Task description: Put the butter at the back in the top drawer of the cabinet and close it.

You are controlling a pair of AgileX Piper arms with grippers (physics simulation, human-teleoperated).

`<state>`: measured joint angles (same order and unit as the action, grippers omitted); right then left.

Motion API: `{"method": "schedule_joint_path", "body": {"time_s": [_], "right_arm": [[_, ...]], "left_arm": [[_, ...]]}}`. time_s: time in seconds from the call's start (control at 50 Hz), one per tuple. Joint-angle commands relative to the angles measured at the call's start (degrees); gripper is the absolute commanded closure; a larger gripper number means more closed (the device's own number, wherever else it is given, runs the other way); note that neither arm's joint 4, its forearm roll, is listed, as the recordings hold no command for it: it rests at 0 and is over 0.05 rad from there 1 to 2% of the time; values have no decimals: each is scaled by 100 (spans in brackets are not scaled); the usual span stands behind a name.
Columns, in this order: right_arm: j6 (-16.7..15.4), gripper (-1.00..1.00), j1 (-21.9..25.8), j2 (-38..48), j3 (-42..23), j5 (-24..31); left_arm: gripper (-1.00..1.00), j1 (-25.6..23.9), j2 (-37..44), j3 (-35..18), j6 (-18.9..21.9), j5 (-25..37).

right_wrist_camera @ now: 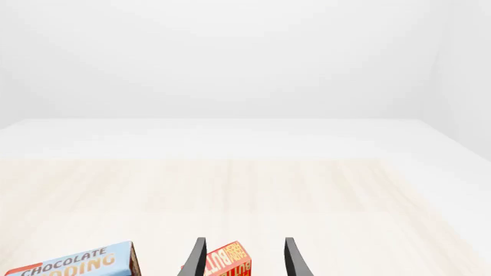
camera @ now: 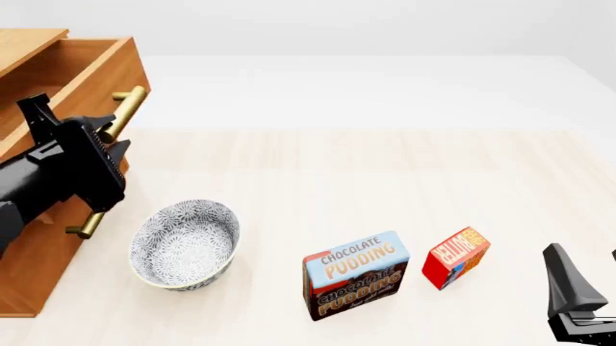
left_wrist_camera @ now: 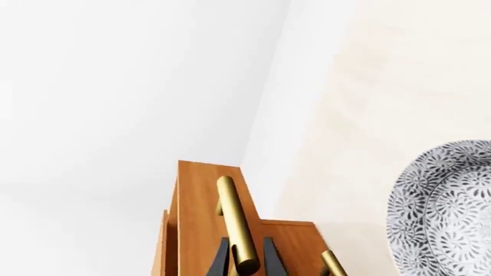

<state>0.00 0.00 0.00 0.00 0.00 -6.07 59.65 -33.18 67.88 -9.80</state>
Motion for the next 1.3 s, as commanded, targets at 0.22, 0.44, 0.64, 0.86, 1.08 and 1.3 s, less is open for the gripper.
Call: {"method": "schedule_joint_path", "body": {"time_s": [0.22, 0.44, 0.64, 0.86, 1.08, 1.3], "right_arm": [[0, -100, 0, 0, 0, 0], [0, -100, 0, 0, 0, 0], [0, -100, 0, 0, 0, 0], [0, -100, 0, 0, 0, 0], [0, -100, 0, 0, 0, 0], [0, -100, 0, 0, 0, 0]], "left_arm": [[100, -324, -397, -262, -49, 527], [-100, -406, -588, -314, -132, 664], [-100, -442, -788, -366, -183, 844], [-100, -527, -1011, -606, -312, 1186], [-100, -753, -1100, -1783, -1164, 2272], [-100, -753, -661, -3589, -2717, 3970]]}}
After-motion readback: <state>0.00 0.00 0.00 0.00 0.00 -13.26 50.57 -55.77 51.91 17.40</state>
